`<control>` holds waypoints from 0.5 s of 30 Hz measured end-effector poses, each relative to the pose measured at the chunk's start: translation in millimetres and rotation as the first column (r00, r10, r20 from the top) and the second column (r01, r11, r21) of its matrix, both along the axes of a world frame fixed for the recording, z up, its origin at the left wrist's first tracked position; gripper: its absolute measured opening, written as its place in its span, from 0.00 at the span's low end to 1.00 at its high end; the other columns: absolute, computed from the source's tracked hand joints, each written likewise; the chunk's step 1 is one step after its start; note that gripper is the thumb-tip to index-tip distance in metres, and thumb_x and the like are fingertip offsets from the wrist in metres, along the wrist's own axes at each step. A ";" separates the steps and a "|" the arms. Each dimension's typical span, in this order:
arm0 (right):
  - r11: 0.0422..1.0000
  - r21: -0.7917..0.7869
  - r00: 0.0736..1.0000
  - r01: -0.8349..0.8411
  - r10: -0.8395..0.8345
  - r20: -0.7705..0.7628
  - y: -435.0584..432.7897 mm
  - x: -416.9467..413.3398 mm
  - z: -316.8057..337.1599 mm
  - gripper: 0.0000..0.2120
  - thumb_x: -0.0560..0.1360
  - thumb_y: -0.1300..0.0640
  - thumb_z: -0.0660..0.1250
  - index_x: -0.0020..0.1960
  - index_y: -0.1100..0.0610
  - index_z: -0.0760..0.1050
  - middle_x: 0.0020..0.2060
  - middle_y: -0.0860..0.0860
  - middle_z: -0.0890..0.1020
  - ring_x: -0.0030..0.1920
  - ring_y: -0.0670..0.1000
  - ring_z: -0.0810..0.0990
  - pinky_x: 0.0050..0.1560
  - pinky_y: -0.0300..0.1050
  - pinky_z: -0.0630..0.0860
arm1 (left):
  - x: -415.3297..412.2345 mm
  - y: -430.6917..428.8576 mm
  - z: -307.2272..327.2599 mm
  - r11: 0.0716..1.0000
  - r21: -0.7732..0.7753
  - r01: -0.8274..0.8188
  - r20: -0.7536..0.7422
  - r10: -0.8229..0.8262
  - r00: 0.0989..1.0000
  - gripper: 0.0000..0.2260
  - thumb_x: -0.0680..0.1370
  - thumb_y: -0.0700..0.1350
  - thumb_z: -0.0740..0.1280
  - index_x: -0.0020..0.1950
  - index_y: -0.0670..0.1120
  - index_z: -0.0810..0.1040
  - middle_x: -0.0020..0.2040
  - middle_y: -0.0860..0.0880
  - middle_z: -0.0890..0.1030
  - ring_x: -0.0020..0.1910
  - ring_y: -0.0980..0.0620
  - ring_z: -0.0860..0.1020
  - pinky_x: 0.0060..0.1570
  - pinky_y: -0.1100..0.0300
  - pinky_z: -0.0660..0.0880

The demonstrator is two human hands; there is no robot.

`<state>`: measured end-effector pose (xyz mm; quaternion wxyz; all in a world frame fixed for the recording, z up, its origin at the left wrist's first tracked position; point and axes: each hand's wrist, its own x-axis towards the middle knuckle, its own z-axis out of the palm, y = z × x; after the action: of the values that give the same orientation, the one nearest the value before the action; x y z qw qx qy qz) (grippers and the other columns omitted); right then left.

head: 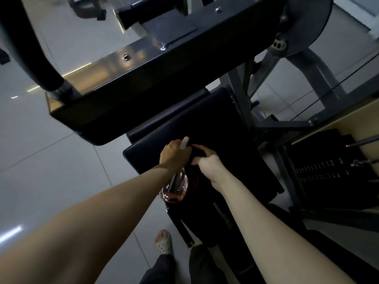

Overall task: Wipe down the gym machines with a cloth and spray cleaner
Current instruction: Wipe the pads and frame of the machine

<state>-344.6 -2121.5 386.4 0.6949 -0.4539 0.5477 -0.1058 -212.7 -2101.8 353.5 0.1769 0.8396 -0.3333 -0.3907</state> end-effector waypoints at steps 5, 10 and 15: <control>0.998 -0.019 0.998 -0.059 0.059 0.009 36.8 36.0 -8.2 0.24 0.76 0.70 0.63 0.66 0.51 0.76 0.55 0.55 0.83 0.55 0.53 0.82 0.54 0.45 0.80 | 29.9 44.5 -4.0 0.998 -0.040 -0.053 0.087 0.056 0.995 0.14 0.82 0.53 0.60 0.43 0.48 0.79 0.39 0.50 0.80 0.41 0.49 0.79 0.42 0.54 0.73; 0.993 0.014 0.992 -0.120 0.120 -0.034 81.4 70.6 -12.5 0.24 0.77 0.65 0.64 0.69 0.48 0.74 0.55 0.51 0.81 0.52 0.49 0.80 0.52 0.43 0.80 | 65.3 98.1 -5.9 0.994 -0.087 -0.063 0.028 0.066 0.997 0.20 0.84 0.54 0.58 0.40 0.45 0.79 0.39 0.46 0.82 0.40 0.46 0.82 0.46 0.50 0.80; 0.974 -0.005 0.972 -0.226 0.225 -0.067 117.1 91.3 -15.1 0.27 0.77 0.64 0.64 0.73 0.47 0.70 0.59 0.51 0.78 0.58 0.51 0.78 0.55 0.44 0.77 | 87.6 135.8 -12.2 0.996 -0.088 -0.030 0.030 0.032 0.999 0.20 0.85 0.56 0.55 0.43 0.45 0.78 0.41 0.47 0.81 0.40 0.49 0.80 0.40 0.54 0.75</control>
<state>-253.3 -2004.3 371.3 0.6810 -0.5207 0.5146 -0.0147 -125.1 -1966.0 341.3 0.2144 0.8422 -0.3398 -0.3596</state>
